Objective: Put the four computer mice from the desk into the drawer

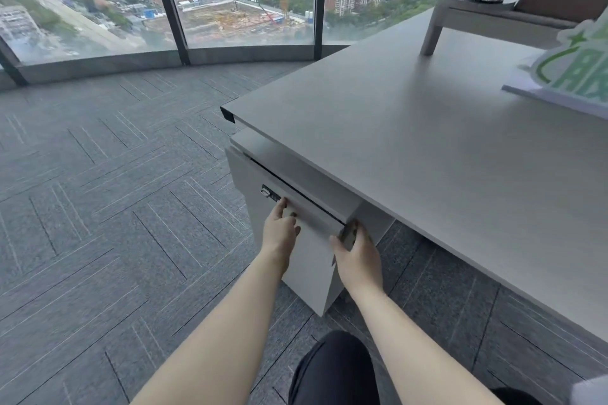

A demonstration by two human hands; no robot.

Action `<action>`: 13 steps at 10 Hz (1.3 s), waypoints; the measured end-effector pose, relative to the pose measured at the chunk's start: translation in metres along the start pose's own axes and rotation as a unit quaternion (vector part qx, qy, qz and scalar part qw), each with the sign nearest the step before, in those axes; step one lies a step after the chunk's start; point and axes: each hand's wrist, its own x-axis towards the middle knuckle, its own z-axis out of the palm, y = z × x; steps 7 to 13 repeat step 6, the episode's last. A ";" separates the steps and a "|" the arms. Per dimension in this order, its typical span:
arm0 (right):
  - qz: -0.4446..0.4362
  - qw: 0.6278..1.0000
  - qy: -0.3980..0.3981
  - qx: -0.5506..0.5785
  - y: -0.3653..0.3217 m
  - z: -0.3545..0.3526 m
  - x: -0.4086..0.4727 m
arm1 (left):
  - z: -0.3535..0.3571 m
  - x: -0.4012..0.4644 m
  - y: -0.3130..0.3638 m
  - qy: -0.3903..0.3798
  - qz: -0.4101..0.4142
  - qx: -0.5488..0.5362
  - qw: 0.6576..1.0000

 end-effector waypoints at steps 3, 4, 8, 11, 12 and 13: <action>-0.013 1.000 0.015 -0.016 0.004 -0.002 0.019 | 0.017 0.014 0.003 -0.022 -0.008 -0.009 1.000; -0.015 1.000 0.013 -0.014 0.003 -0.004 0.018 | 0.015 0.013 0.005 -0.029 -0.009 -0.013 0.999; 0.021 1.000 -0.011 -0.007 -0.003 -0.016 0.008 | 0.005 0.005 -0.002 -0.004 0.001 0.045 0.999; 0.021 1.000 -0.011 -0.007 -0.003 -0.016 0.008 | 0.005 0.005 -0.002 -0.004 0.001 0.045 0.999; 0.021 1.000 -0.011 -0.007 -0.003 -0.016 0.008 | 0.005 0.005 -0.002 -0.004 0.001 0.045 0.999; 0.021 1.000 -0.011 -0.007 -0.003 -0.016 0.008 | 0.005 0.005 -0.002 -0.004 0.001 0.045 0.999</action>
